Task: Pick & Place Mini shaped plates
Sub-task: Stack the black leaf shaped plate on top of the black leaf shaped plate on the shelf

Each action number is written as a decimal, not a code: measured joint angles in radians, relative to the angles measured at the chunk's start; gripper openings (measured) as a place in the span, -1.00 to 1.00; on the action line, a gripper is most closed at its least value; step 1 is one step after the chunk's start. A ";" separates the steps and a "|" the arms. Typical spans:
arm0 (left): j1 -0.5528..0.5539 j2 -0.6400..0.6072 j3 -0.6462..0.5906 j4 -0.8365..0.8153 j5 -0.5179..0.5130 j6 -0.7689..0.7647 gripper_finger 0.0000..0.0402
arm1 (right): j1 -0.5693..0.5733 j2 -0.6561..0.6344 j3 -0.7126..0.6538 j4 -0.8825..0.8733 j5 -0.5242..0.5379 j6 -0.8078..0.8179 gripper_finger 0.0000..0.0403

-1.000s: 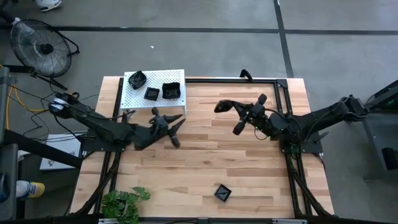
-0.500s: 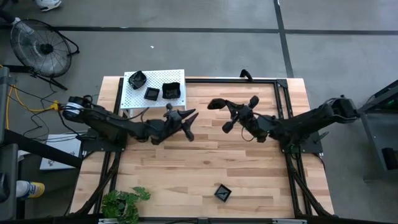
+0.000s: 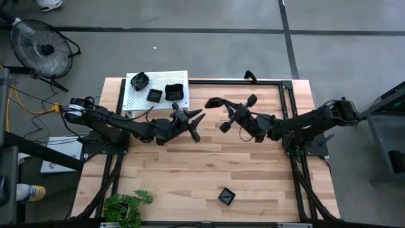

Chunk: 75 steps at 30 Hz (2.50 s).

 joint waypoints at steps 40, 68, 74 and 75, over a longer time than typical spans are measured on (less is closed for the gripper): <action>-0.002 -0.001 0.008 -0.008 -0.059 -0.001 -0.54 | 0.048 0.066 0.076 -0.015 0.021 -0.071 -1.00; -0.001 -0.001 0.006 -0.010 -0.071 -0.007 -1.00 | 0.059 0.064 0.075 -0.029 -0.139 -0.149 -0.82; -0.004 -0.001 0.006 -0.012 -0.050 0.001 -1.00 | 0.071 0.065 0.075 -0.031 -0.193 -0.144 -0.40; -0.004 -0.001 0.006 -0.011 -0.055 0.001 -1.00 | 0.072 0.064 0.075 -0.027 -0.190 -0.145 -0.32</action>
